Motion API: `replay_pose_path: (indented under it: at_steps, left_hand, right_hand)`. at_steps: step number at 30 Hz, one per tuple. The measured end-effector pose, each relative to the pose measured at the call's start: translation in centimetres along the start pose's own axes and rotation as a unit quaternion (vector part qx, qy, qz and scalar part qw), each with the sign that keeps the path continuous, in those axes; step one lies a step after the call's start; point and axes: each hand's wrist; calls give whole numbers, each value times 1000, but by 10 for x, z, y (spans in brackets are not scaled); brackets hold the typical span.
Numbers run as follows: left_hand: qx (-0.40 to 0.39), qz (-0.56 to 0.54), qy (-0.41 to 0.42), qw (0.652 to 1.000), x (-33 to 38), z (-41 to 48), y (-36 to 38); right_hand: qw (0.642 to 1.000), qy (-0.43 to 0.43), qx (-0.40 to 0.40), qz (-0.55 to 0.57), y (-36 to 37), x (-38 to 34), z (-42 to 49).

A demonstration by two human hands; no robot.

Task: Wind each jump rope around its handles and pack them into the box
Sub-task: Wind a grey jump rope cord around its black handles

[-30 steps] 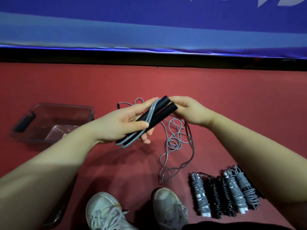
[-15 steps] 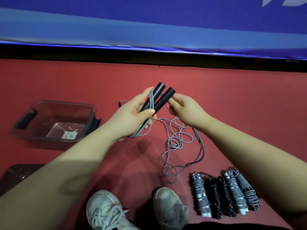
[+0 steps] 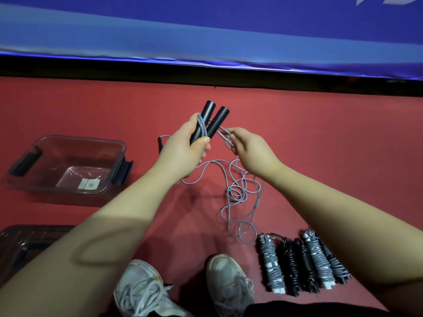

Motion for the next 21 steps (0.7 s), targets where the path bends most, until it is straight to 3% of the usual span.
replay_pose_path:
  at_steps: [3,7,9,12,17,21]
  left_hand:
    - [34,-6,-20,999,-4,8,-6]
    - [-21,212,-7,977,-8,7,-8]
    - [-62,266,10,962,-8,5,-7]
    - [-133,237,6,962,-8,4,-12]
    - [-198,176,-36,964,-7,3,-23]
    - [-209,189,-43,959,-5,1,-19]
  right_hand:
    - [999,-5,-31,-19,-7,3,-4]
    - [971,-51,-67,-223,-28,0,-1]
    - [940,-69,-22,-333,-37,1,0]
    - [907,-141,53,-394,-46,8,1]
    - [885,-236,78,-393,-53,5,1]
    - [845,-334,32,-417,-59,1,3]
Point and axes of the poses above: each hand's wrist, its own z-axis towards the middle knuckle, its own y-axis out of the palm, x = y × z, and after that the axes turned 13 degrees about -z, right-handed
